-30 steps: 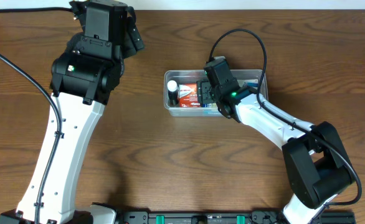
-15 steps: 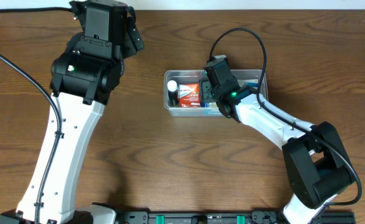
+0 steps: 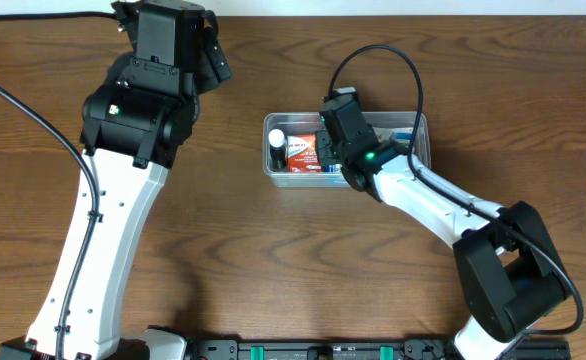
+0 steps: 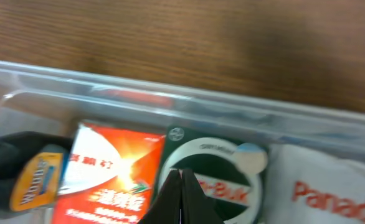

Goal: Pack container
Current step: 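Lower the Zam-Buk tin upright into the container between the boxes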

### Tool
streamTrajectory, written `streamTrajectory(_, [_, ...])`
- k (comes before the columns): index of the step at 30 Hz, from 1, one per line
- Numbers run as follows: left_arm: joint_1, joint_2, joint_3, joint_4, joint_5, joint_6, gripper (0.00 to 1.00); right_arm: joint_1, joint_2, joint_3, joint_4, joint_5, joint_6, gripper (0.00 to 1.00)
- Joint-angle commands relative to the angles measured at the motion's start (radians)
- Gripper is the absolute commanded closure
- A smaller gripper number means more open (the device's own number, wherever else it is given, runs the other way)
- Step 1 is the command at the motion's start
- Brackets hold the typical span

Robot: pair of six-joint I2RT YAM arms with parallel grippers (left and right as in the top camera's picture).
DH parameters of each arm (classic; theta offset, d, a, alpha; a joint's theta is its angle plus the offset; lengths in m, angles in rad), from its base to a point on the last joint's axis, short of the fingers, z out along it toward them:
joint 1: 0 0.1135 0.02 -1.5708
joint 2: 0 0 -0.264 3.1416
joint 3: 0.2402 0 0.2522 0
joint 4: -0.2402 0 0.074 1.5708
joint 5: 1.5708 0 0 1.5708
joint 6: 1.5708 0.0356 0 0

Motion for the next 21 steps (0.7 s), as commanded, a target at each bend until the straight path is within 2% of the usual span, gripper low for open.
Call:
streamTrajectory(1, [0.004, -0.003, 0.007, 0.000, -0.016, 0.013, 0.02, 0.016, -0.024, 0.008, 0.002, -0.023, 0.115, 0.99])
streamTrajectory(12, [0.004, -0.003, 0.007, 0.000, -0.016, 0.014, 0.02, 0.020, -0.018, 0.008, 0.040, -0.031, 0.203, 0.99])
streamTrajectory(21, [0.004, -0.003, 0.007, 0.000, -0.016, 0.014, 0.02, 0.020, 0.000, 0.008, 0.052, -0.087, 0.213, 0.99])
